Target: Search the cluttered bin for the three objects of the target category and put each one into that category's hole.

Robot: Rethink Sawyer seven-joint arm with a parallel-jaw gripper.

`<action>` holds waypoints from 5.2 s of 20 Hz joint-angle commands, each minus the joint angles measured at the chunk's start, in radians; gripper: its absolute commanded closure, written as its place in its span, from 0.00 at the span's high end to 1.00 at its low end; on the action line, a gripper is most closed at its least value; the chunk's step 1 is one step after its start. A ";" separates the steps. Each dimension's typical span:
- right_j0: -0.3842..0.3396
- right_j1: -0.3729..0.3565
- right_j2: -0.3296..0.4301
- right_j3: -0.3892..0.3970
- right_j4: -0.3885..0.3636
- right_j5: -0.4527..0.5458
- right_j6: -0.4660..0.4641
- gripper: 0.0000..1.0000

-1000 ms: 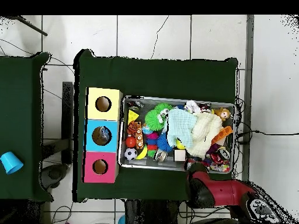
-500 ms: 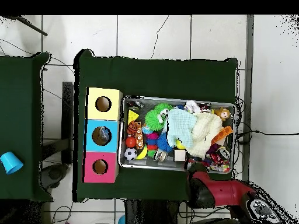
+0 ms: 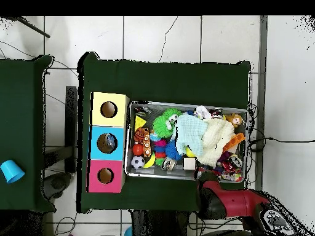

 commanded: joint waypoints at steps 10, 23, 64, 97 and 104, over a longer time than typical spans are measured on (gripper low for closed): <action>-0.023 0.138 0.106 -0.176 -0.035 0.087 0.014 1.00; -0.029 0.138 0.110 -0.174 -0.038 0.083 0.015 1.00; -0.125 -0.123 0.242 0.020 -0.019 0.265 -0.041 0.00; -0.155 -0.236 0.288 0.098 -0.032 0.334 -0.013 0.00; -0.156 -0.227 0.289 0.090 -0.037 0.321 -0.011 1.00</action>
